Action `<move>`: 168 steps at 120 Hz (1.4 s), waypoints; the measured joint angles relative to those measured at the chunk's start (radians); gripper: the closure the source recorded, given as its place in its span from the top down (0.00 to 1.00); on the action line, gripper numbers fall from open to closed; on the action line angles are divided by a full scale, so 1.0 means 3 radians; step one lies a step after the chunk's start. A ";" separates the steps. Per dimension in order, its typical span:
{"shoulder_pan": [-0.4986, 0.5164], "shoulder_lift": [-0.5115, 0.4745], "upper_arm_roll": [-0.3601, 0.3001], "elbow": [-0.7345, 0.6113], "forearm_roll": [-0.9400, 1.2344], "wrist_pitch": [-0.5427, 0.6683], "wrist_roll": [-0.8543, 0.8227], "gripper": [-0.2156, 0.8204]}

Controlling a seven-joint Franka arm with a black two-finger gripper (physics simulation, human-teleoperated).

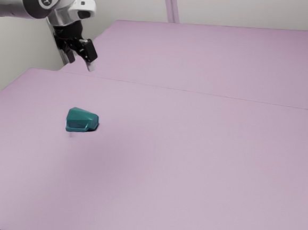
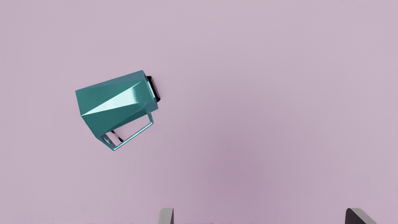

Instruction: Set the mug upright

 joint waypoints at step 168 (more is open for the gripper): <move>0.1785 0.1584 0.0026 0.0190 -0.2074 0.0222 0.1634 0.79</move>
